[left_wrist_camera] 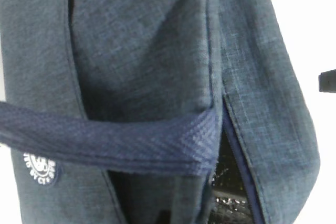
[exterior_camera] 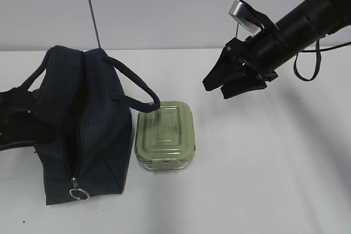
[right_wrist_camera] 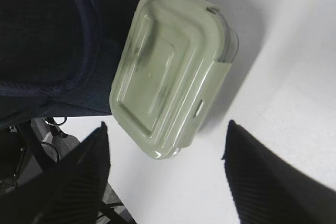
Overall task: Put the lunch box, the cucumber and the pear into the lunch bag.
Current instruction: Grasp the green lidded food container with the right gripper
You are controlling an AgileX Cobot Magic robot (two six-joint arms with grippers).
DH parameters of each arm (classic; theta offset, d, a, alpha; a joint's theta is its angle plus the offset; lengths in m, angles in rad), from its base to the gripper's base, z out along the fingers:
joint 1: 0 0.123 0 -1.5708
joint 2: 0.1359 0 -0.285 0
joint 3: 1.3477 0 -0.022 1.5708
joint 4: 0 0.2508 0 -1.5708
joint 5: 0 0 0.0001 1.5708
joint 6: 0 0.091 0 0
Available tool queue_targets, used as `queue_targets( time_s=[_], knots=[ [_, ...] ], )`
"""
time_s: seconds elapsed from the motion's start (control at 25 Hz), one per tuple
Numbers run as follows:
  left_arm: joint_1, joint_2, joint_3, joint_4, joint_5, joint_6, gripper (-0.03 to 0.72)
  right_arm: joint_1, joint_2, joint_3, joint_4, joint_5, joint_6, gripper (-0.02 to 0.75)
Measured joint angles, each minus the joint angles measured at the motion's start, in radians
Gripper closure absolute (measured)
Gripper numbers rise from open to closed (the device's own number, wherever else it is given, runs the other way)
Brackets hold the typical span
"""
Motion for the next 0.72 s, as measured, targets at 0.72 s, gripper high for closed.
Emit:
queue_targets(
  time_s=[0.72],
  knots=[
    [0.000, 0.000, 0.000, -0.001, -0.016, 0.000, 0.703, 0.000, 0.000, 0.000, 0.080, 0.000, 0.000, 0.209]
  ],
)
